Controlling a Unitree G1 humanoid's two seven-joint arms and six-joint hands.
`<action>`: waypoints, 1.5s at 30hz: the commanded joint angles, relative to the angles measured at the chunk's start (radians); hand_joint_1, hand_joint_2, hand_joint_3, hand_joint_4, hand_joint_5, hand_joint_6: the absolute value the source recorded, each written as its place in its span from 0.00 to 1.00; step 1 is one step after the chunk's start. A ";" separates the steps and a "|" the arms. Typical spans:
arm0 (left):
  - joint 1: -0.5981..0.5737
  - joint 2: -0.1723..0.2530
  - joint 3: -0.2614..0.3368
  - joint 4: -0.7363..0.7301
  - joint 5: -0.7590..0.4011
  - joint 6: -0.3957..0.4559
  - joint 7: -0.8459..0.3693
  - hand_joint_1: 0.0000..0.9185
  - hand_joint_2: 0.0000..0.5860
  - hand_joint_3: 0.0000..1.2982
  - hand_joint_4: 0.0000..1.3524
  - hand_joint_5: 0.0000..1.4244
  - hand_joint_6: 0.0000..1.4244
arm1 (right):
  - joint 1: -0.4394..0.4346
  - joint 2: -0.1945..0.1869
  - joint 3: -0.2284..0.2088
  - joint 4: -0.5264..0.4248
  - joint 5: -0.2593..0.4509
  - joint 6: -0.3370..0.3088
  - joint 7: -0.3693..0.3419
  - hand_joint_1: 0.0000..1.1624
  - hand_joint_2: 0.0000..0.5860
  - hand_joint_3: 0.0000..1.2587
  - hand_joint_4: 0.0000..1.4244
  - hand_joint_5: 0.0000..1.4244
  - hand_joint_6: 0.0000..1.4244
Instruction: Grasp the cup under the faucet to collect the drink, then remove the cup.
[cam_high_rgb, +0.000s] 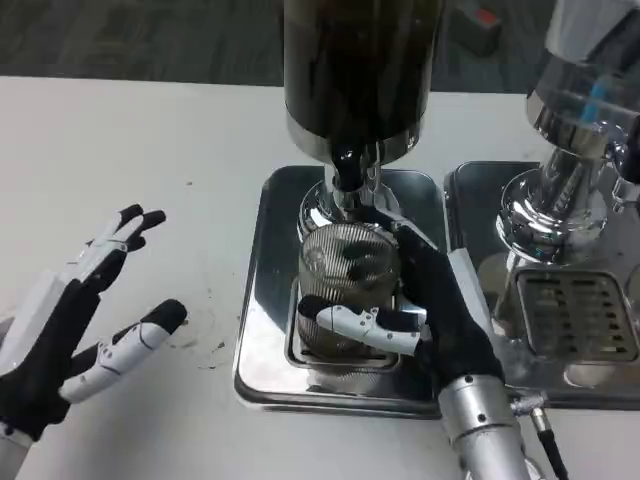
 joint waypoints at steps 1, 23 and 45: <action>-0.006 0.006 -0.015 0.012 -0.007 -0.001 0.000 0.00 0.29 0.10 0.00 0.10 0.03 | 0.015 0.017 0.003 -0.049 -0.018 -0.018 -0.023 0.89 0.40 0.21 0.36 0.54 0.80; -0.043 0.020 -0.069 0.053 0.068 -0.025 0.060 0.00 0.29 0.08 0.00 0.10 0.03 | 0.110 -0.039 -0.005 -0.165 -0.116 -0.031 -0.052 0.89 0.41 0.21 0.36 0.57 0.83; 0.050 0.106 -0.090 -0.075 0.265 0.071 0.163 0.00 0.28 0.02 0.00 0.04 0.00 | 0.269 -0.058 -0.008 -0.346 -0.106 -0.022 -0.022 0.87 0.41 0.22 0.36 0.57 0.84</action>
